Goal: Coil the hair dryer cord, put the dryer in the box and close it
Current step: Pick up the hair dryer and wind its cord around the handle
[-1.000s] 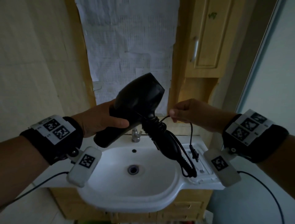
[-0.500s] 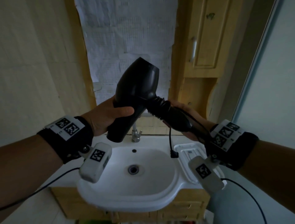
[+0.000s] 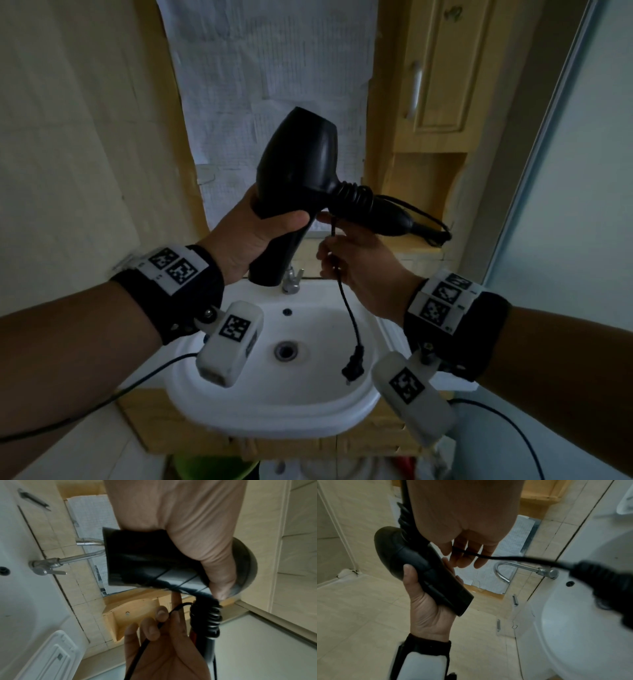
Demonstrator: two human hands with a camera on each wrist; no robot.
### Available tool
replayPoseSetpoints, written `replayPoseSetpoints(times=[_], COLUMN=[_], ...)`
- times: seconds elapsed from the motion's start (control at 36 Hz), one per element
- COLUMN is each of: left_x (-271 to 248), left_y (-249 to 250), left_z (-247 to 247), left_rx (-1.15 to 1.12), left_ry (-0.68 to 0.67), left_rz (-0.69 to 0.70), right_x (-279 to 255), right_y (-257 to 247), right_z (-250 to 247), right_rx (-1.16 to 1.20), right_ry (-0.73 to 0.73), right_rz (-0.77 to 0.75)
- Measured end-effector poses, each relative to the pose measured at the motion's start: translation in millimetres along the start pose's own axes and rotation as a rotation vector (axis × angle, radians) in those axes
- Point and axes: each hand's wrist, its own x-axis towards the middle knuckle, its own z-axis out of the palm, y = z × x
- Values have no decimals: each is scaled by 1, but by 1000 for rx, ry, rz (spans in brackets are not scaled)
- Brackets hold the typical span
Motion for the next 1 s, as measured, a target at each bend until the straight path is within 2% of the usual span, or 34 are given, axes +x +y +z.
replayPoseSetpoints(times=[0.25,0.42,0.58,0.78,1.0], left_x=[7,9,9,5,1], left_y=[-4,-3,-8,-12,-8], left_z=[-3,-9,-21,-29,-26], left_rx=[349,605,781,850,884], left_ry=[113,154,119,42,-51], left_rz=[47,89,75,-4,-65], right_x=[0,-1,0,2,6], right_y=[6,0,-7,-22,-26], right_z=[-6,-12,-23,-35,-46], right_rx=[42,-47,-297,-561,-676], right_ry=[-147,-175,-150,-94,-34], right_rz=[235,305,246,168,100])
